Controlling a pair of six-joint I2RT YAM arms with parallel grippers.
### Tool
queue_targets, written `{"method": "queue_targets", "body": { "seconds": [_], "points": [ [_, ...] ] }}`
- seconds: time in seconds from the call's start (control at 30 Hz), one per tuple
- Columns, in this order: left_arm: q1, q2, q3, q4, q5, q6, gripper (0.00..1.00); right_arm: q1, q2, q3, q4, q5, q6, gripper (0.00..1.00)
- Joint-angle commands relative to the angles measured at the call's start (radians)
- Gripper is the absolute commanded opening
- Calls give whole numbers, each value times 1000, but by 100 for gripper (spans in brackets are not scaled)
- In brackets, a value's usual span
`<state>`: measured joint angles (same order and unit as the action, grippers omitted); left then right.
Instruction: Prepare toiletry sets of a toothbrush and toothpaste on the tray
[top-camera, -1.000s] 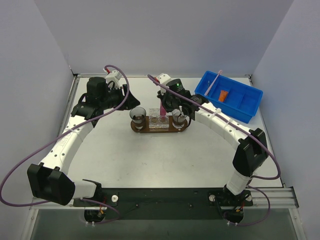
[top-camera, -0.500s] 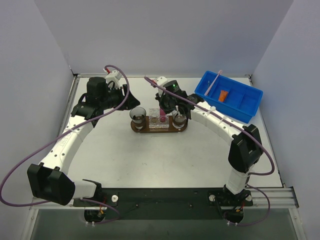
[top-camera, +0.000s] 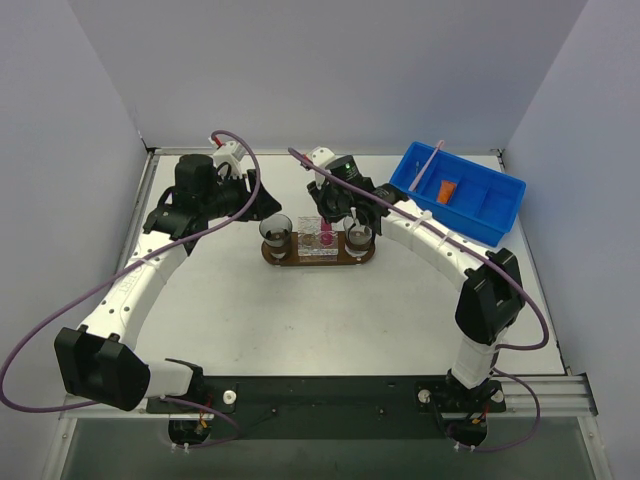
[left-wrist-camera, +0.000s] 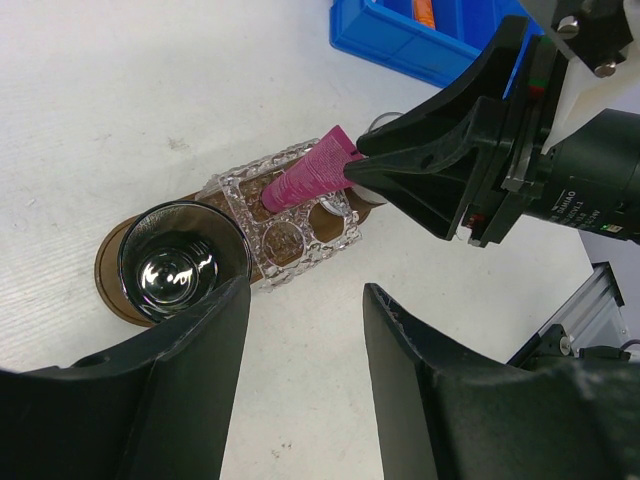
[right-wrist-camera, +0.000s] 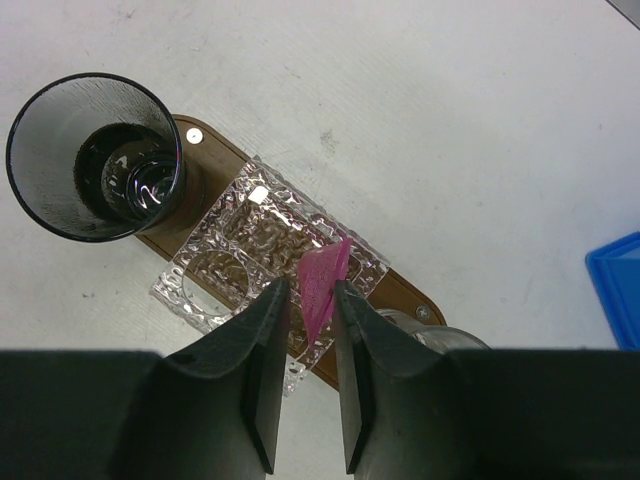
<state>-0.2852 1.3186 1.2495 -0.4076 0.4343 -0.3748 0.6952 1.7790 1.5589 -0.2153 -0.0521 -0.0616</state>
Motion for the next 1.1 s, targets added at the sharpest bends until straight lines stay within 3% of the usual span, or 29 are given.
{"method": "queue_targets", "body": {
  "seconds": [0.0, 0.3, 0.6, 0.8, 1.07],
  "points": [
    [-3, -10, 27, 15, 11, 22, 59, 7, -12, 50, -18, 6, 3, 22],
    [-3, -7, 30, -2, -19, 37, 59, -13, -113, 138, -24, 0, 75, 38],
    [32, 10, 59, -34, -72, 53, 60, -328, -182, 95, -59, 40, 175, 36],
    [79, 28, 50, -2, -72, 36, 59, -512, -87, 95, -116, 138, 212, 33],
    [124, 71, 47, 55, -52, 10, 59, -595, 129, 240, -206, 210, 206, 32]
  ]
}}
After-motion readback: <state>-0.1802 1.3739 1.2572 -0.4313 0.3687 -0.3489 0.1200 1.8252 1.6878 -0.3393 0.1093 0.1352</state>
